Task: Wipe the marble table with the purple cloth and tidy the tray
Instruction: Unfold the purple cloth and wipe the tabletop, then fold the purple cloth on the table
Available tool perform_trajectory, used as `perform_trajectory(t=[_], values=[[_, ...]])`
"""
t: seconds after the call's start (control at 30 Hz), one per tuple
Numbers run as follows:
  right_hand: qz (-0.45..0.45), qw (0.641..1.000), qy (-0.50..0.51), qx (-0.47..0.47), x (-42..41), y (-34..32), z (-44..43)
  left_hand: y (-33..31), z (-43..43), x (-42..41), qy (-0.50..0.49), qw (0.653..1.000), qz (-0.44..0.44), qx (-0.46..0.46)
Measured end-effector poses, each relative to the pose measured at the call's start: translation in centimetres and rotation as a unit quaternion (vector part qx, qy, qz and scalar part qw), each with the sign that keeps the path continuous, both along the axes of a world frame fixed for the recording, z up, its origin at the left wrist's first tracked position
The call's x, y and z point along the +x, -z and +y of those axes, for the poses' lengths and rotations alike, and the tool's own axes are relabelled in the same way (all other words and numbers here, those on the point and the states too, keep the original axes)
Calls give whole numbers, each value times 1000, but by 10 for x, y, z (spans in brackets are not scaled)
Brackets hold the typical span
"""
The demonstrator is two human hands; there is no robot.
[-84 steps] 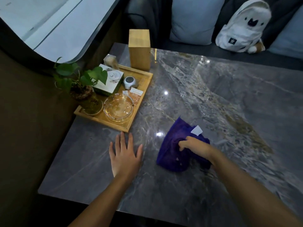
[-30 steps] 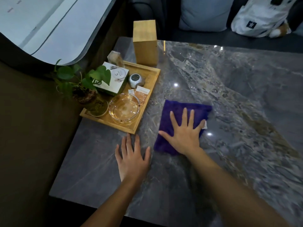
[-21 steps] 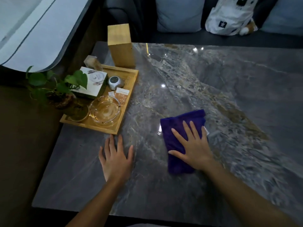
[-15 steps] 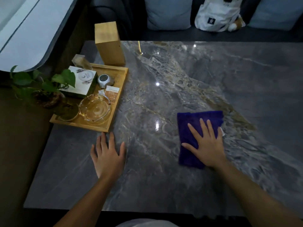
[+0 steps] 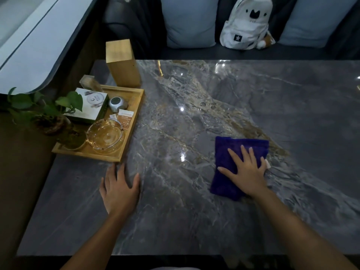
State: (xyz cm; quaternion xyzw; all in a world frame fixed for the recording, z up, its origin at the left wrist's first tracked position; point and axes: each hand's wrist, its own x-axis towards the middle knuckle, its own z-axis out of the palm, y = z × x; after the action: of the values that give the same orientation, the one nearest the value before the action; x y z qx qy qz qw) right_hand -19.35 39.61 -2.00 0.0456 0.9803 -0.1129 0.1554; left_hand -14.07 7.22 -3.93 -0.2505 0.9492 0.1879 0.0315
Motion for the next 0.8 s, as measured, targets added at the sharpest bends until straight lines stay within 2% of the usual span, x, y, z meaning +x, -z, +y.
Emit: perform_trajectory(t=[0.1,0.2,0.27,0.37,0.47,0.57,0.63,0.73,0.8], values=[[79,996,33,-19,-5,-11,4,-12,13,-4,-35,998,25,37],[104,993,31,-54,-20,-23,10,-21,42,-20,37,992,83,93],[90,994,-11,-66,-31,-31,12,-28,72,-33,86,975,94,181],[42,994,-39,-97,-49,-36,9,-40,123,-42,150,949,-4,277],[22,989,-30,-141,-67,-39,1,-44,168,-41,210,945,-104,226],[16,989,-120,-88,-79,-46,-7,-43,191,-36,242,950,-139,142],[0,977,-209,-33,-81,-52,-12,-42,196,-35,234,946,-170,149],[-21,926,-365,94,-85,-49,-16,-35,194,-36,236,935,-219,147],[-28,900,-413,138,-90,-44,-14,-31,191,-35,251,930,-228,142]])
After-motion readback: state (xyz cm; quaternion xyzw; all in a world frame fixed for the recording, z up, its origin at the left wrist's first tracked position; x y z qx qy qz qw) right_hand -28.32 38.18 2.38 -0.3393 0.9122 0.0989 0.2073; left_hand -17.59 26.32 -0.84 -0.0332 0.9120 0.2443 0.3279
